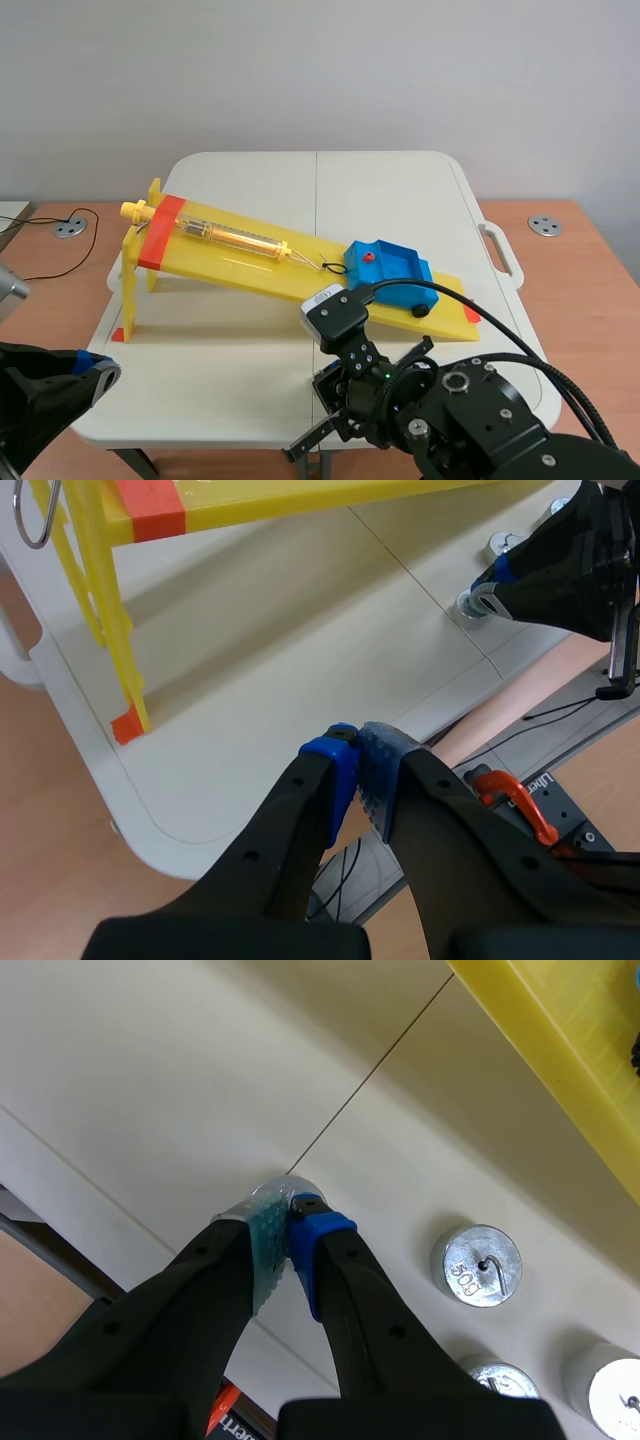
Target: Place the four metal weights on the blue cart on the ramp.
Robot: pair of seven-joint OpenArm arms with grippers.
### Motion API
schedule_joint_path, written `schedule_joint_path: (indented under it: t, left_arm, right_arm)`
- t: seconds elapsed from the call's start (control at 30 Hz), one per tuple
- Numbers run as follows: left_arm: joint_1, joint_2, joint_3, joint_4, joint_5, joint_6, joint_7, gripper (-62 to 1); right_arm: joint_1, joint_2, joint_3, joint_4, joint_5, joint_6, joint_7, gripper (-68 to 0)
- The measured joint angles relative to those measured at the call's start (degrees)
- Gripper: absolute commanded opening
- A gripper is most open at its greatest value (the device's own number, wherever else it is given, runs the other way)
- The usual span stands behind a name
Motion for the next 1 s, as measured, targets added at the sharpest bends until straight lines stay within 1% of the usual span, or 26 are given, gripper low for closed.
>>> schedule_joint_path:
  t: [0.1, 0.2, 0.33, 0.47, 0.63, 0.8, 0.9, 1.0]
  left_arm:
    - [0.0, 0.0, 0.0, 0.0, 0.0, 0.0, 0.0, -56.9]
    - [0.0, 0.0, 0.0, 0.0, 0.0, 0.0, 0.0, -56.9]
    - [0.0, 0.0, 0.0, 0.0, 0.0, 0.0, 0.0, -56.9]
    - [0.0, 0.0, 0.0, 0.0, 0.0, 0.0, 0.0, -56.9]
    - [0.0, 0.0, 0.0, 0.0, 0.0, 0.0, 0.0, -56.9]
    - [0.0, 0.0, 0.0, 0.0, 0.0, 0.0, 0.0, -56.9]
    - [0.0, 0.0, 0.0, 0.0, 0.0, 0.0, 0.0, -56.9]
    - [0.0, 0.0, 0.0, 0.0, 0.0, 0.0, 0.0, -56.9]
  right_arm:
    - [0.0, 0.0, 0.0, 0.1, 0.1, 0.0, 0.0, -66.9]
    - [-0.6, 0.7, 0.0, 1.8, 1.5, 0.0, -1.0, -66.9]
    - [-3.7, 3.8, 0.4, 9.7, 4.9, 0.0, -3.2, -66.9]
    - [-8.1, 7.2, 3.0, 19.3, 8.5, 0.0, -5.9, -66.9]
    - [-14.4, 10.4, 9.1, 29.4, 13.8, 0.0, -9.5, -66.9]
    - [-19.6, 10.7, 17.6, 37.6, 20.2, 0.0, -13.2, -66.9]
    - [-20.5, 10.7, 22.5, 40.6, 24.2, 0.2, -14.6, -66.9]
    - [-20.0, 10.3, 26.6, 41.2, 26.7, 0.2, -14.7, -66.9]
